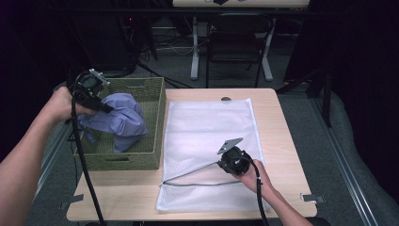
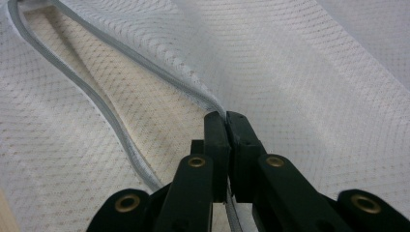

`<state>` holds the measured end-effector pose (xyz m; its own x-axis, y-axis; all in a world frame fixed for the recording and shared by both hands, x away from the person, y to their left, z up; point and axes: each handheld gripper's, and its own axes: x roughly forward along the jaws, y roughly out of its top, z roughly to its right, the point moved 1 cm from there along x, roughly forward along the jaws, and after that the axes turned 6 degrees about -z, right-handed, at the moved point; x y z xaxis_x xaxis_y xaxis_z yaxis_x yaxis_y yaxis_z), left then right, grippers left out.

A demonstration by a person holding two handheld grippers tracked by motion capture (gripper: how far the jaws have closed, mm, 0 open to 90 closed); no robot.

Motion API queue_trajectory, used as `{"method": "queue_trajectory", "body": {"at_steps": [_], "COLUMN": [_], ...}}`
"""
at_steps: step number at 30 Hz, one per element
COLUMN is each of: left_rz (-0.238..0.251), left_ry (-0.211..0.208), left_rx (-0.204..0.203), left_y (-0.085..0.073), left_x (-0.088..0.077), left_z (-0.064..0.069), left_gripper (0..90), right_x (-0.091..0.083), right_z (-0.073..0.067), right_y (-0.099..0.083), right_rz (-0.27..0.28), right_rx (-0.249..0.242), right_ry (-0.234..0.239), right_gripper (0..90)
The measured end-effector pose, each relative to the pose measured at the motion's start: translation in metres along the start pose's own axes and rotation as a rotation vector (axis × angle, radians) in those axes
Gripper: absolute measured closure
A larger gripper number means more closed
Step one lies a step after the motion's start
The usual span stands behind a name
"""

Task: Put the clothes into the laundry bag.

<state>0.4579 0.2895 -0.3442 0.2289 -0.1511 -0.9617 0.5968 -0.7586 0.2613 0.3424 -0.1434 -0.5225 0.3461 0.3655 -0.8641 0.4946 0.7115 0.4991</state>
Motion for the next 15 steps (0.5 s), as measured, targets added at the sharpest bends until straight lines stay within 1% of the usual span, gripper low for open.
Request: {"method": "queue_trajectory", "body": {"at_steps": [2, 4, 5, 7, 9, 10, 11, 12, 13, 14, 15], "left_rz": [0.0, 0.005, 0.004, 0.004, 0.008, 0.009, 0.01, 0.01, 0.015, 0.015, 0.014], "left_ry": [0.013, 0.012, 0.021, 0.023, 0.031, 0.032, 0.041, 0.041, 0.046, 0.046, 0.051], "left_rx": [0.004, -0.002, 0.002, 0.001, 0.0, -0.003, 0.005, 0.005, 0.005, 0.005, 0.006], "left_y": [0.002, 0.002, 0.004, 0.004, 0.006, 0.006, 0.008, 0.008, 0.009, 0.009, 0.01], "left_x": [-0.007, -0.009, -0.014, -0.016, -0.021, -0.024, -0.029, -0.029, -0.035, -0.035, -0.039], "left_z": [-0.001, -0.002, -0.003, -0.004, -0.004, -0.005, -0.006, -0.006, -0.007, -0.007, -0.007], "left_gripper": [83.7, 83.6, 83.6, 83.6, 83.6, 83.6, 83.6, 83.6, 83.7, 83.6, 83.6], "right_x": [0.0, 0.0, 0.0, 0.0, 0.0, 0.0, 0.0, 0.0, 0.0, 0.0, 0.0], "right_z": [0.0, 0.0, 0.0, 0.0, 0.0, -0.001, -0.001, -0.001, 0.0, 0.0, 0.0], "right_y": [0.0, 0.0, 0.0, 0.0, 0.0, 0.0, 0.0, 0.0, 0.0, 0.0, 0.0], "right_rz": [0.0, -0.001, -0.001, -0.001, -0.001, -0.005, -0.005, -0.005, -0.002, -0.002, -0.003], "right_rx": [-0.001, -0.001, -0.002, -0.002, 0.002, 0.015, 0.015, 0.015, 0.005, 0.005, 0.002], "right_ry": [0.001, 0.001, 0.002, 0.002, 0.002, 0.003, 0.004, 0.004, 0.003, 0.003, 0.004], "right_gripper": [88.1, 88.1, 88.1, 88.1, 88.2, 88.2, 88.2, 88.2, 88.2, 88.2, 88.2]}}
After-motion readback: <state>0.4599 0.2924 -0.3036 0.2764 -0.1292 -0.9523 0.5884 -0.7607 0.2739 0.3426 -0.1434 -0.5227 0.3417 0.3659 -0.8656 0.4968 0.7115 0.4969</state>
